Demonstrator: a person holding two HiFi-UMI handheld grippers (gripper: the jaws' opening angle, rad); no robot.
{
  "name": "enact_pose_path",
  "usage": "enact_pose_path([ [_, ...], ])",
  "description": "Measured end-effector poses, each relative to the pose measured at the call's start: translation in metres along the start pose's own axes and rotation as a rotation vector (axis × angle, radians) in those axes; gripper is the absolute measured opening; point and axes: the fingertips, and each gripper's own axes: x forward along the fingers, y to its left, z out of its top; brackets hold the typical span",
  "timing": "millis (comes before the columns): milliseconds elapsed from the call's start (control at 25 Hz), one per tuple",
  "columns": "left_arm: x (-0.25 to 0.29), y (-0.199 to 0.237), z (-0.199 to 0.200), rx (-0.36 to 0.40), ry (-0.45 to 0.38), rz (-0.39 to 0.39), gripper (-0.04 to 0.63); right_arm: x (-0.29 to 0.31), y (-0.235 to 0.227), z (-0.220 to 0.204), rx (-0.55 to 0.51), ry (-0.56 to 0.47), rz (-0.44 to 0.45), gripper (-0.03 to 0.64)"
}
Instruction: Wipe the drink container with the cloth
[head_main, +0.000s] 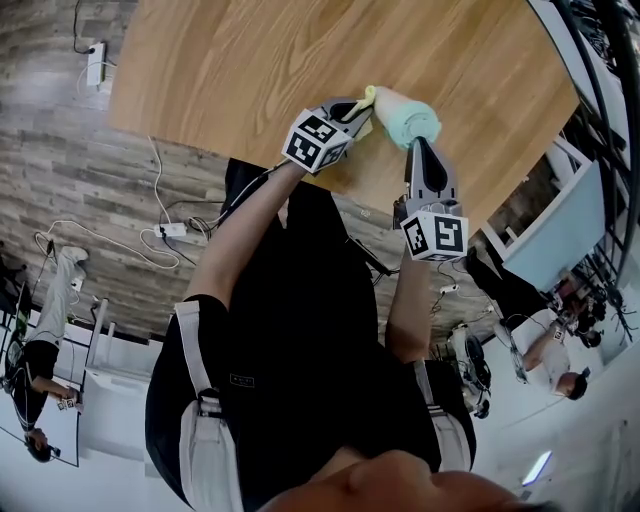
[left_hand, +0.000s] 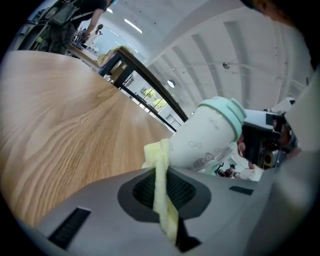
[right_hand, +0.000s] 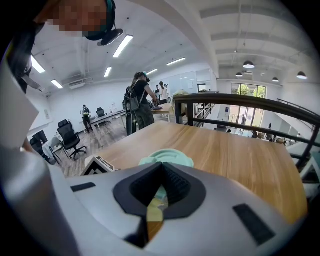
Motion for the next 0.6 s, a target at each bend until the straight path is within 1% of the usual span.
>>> enact_pose_path([
  [160, 0.000, 0.017, -0.001, -0.021, 0.026, 0.028, 0.032, 0.007, 0.005, 0.000, 0.000, 0.000, -0.004, 0.032],
  [240, 0.002, 0.017, 0.004, -0.018, 0.023, 0.022, 0.032, 0.007, 0.005, 0.001, 0.000, -0.001, -0.006, 0.032],
  [400, -0.003, 0.003, 0.019, -0.014, 0.010, -0.042, 0.032, 0.006, 0.004, -0.002, -0.006, 0.000, -0.006, 0.032],
  [600, -0.021, -0.033, 0.047, 0.044, 0.009, -0.132, 0.032, 0.006, 0.002, 0.000, -0.003, -0.008, -0.007, 0.032],
])
